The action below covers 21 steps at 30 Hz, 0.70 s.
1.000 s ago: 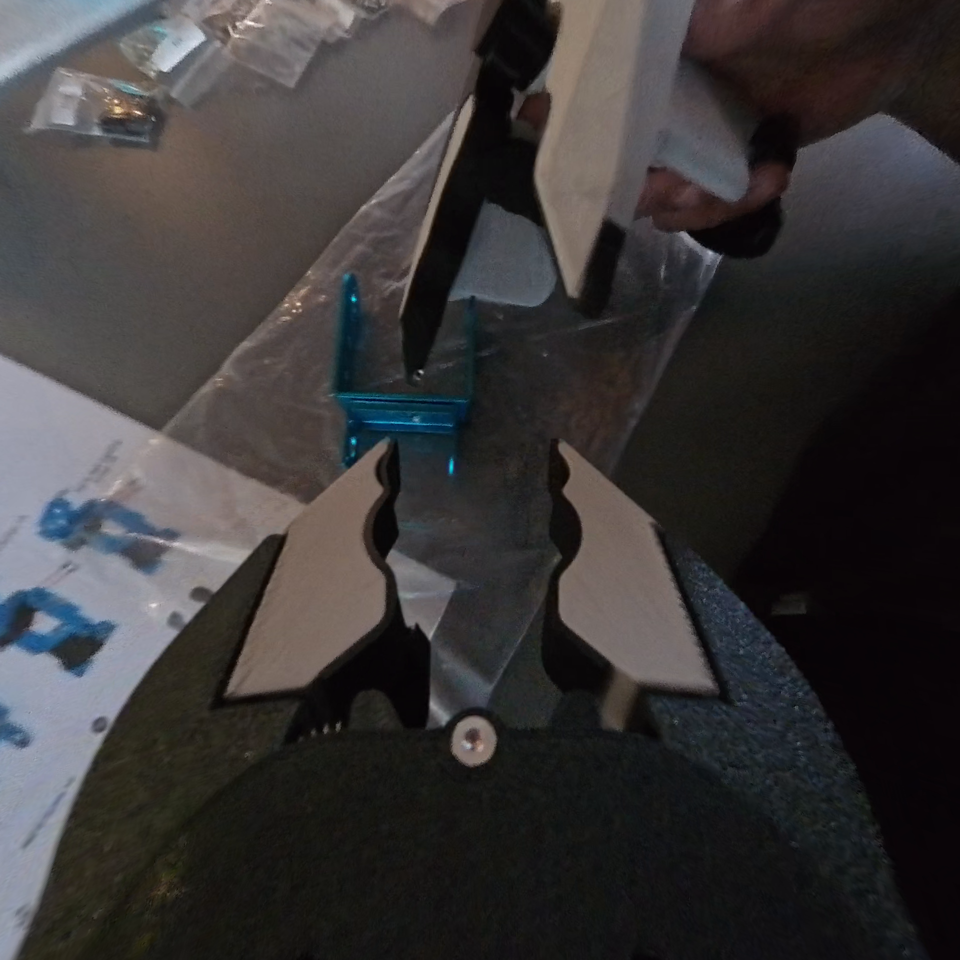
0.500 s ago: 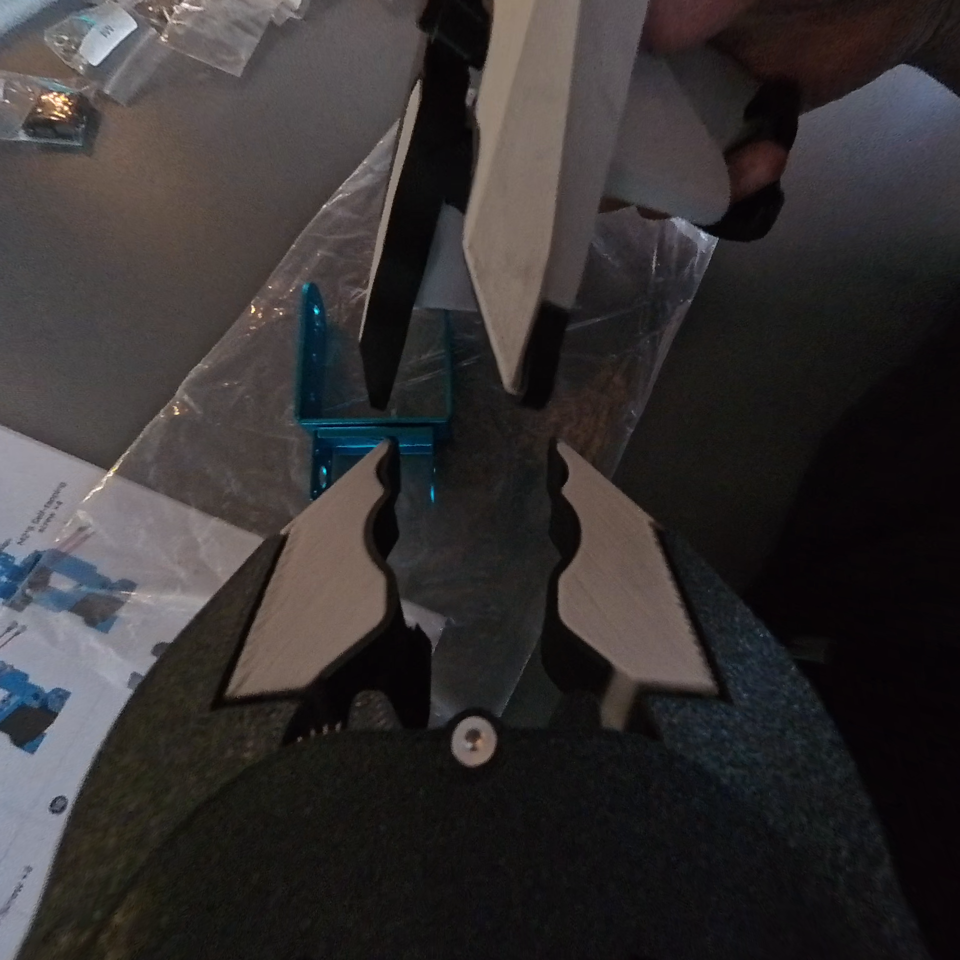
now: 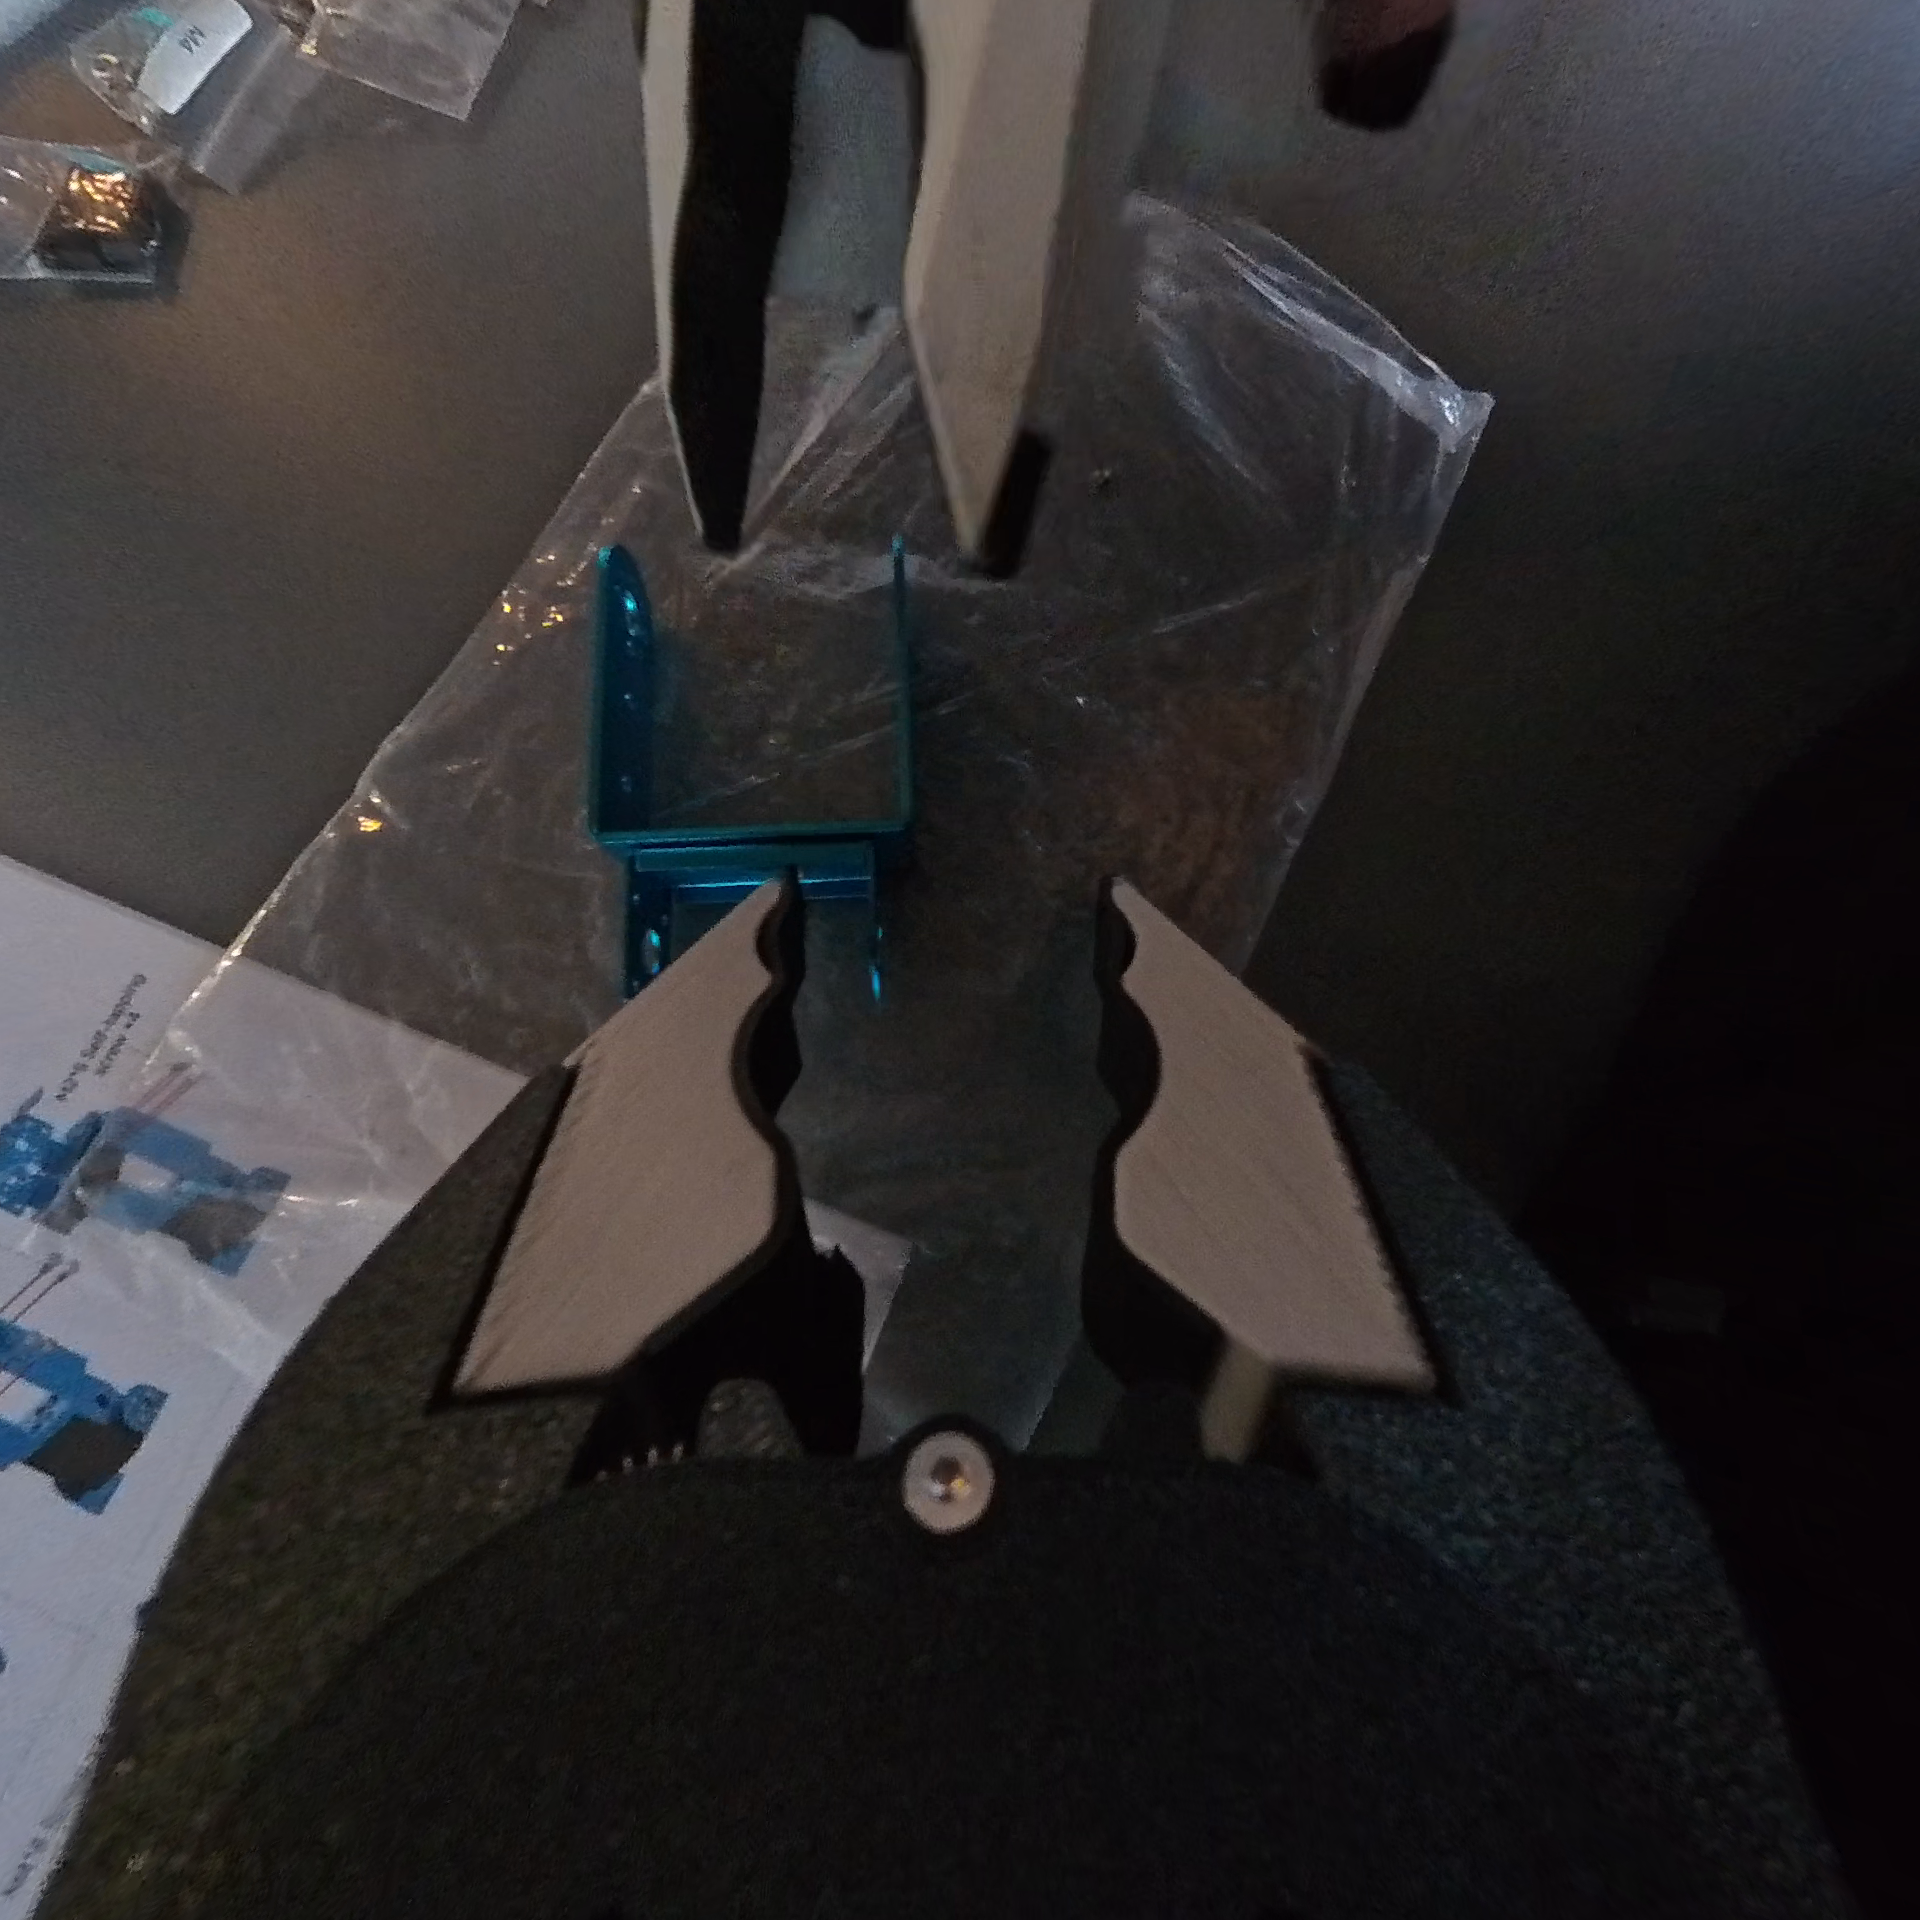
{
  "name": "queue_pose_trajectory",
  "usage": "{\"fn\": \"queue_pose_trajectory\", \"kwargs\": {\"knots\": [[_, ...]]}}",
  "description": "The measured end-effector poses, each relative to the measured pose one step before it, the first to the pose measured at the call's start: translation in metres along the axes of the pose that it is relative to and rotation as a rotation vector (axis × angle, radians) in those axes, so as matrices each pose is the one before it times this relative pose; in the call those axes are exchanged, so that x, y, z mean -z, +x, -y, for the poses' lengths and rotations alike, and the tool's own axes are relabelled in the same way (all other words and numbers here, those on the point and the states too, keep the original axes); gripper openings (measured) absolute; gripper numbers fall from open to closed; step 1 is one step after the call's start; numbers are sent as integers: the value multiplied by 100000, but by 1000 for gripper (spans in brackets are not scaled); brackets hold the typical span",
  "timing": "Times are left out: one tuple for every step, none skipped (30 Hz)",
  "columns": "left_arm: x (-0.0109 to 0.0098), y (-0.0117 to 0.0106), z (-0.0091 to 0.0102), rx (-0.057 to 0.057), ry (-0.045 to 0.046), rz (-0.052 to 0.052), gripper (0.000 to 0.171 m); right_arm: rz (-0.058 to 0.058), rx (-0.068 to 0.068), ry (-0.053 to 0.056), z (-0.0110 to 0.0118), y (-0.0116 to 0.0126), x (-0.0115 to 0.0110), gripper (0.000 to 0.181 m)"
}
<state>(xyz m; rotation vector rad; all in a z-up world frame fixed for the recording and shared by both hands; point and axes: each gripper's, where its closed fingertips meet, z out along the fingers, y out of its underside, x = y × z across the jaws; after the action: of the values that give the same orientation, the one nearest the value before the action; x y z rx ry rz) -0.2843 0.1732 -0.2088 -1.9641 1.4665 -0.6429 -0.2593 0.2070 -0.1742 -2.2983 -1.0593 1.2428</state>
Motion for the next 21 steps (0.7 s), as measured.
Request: {"fn": "queue_pose_trajectory", "kwargs": {"knots": [[-2, -44, -5, -71, -96, 229, 55, -4514, 2583, -5531, -899, 1032, 82, 61], [1, -60, -18, 26, -252, 345, 55, -337, 3349, -4087, -624, 169, -84, 57], [-11, -73, -15, 16, -182, 428, 55, 79, 4753, -181, -100, -207, -170, 48], [-15, -34, -27, -35, -207, 193, 55, 172, 5488, -1537, -304, -378, -334, 42], [-38, 5, -25, -83, -285, 179, 54, -1911, 5701, -3947, -522, -121, -407, 42], [-41, 20, -2, -106, -190, 218, 54, -3329, 5936, -3012, -368, 78, -390, 39], [-33, 55, 37, -66, 78, 175, 54, -3313, 5203, -2549, -313, 137, -370, 29], [-2, 107, 37, -150, 137, -6, 53, -3591, 4080, -1971, -164, 278, -299, 16], [13, 80, 15, -104, 24, 190, 54, -1005, 3107, -325, 88, -89, -244, 7], [62, -125, -80, -307, -459, 1499, 55, 2762, 2269, 1134, 353, -669, -198, 4], [152, -265, -125, -607, -468, 2070, 55, 1642, 1913, 1607, 475, -502, -234, 3], [254, -256, -82, 4, 86, 1708, 56, 451, 2524, 1481, 487, -342, -260, 2], [298, -168, -183, 1012, -399, 653, 56, -157, 2559, 617, 424, -249, -317, 1], [298, -113, -270, 1159, -602, 167, 56, -548, 2119, -357, 253, -114, -374, 1], [293, -92, -332, 931, -542, 290, 54, 97, 1425, -454, 227, -133, -360, 2], [241, -102, -303, 856, -29, 709, 54, 26, 1092, 196, 259, -35, -296, 2], [172, -96, -272, 855, 191, 968, 54, 466, 712, 506, 204, -56, -257, 2], [112, -41, -252, 869, 164, 644, 54, 1084, -77, 60, 16, -50, -245, 3], [62, 35, -224, 809, 8, 196, 54, 1555, -1016, 138, -49, -56, -94, 6], [10, 10, -186, 599, -26, 381, 54, 2417, -2025, 1404, 146, -164, 139, 20], [4, -38, -142, 299, 84, 776, 54, 3286, -1944, 1296, 206, -234, 395, 34]]}}
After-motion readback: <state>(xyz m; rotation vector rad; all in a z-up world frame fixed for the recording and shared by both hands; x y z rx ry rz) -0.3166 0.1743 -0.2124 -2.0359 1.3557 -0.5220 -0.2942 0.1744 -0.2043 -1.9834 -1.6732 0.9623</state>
